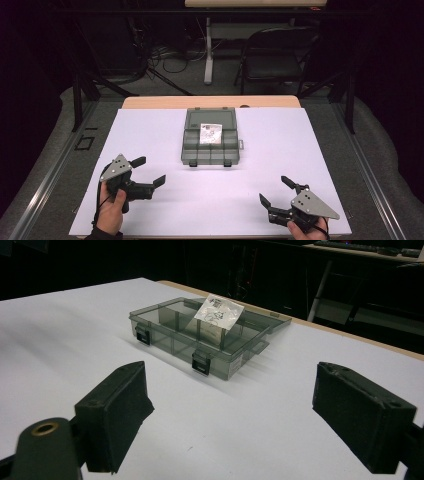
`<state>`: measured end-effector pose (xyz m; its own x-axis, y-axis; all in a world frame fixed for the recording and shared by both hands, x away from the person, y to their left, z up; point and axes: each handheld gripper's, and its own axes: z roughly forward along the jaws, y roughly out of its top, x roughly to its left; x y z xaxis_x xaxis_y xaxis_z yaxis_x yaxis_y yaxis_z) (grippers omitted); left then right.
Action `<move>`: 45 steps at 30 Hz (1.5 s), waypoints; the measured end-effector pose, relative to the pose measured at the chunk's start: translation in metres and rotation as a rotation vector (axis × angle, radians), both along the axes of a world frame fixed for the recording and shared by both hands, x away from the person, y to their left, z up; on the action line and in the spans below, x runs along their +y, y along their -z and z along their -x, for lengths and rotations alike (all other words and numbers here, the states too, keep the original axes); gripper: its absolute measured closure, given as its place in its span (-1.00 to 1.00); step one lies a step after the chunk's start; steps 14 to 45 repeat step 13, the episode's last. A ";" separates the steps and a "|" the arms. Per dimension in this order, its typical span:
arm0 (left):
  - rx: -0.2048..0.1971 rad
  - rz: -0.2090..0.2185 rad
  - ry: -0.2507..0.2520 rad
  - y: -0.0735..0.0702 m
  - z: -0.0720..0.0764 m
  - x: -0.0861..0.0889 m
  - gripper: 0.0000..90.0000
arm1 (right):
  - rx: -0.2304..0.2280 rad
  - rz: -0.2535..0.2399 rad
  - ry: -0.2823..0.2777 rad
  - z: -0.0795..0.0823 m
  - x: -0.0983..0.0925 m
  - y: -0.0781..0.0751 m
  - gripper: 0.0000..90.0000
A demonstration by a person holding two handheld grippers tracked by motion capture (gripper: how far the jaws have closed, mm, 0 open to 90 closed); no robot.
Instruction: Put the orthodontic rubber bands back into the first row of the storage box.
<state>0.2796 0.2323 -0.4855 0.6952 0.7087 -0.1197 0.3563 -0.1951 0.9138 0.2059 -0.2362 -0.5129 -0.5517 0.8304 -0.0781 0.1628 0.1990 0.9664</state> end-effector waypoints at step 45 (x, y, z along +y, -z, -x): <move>0.034 0.013 -0.052 0.012 -0.007 0.014 -0.94 | -0.005 -0.004 -0.002 0.000 0.000 0.000 -0.69</move>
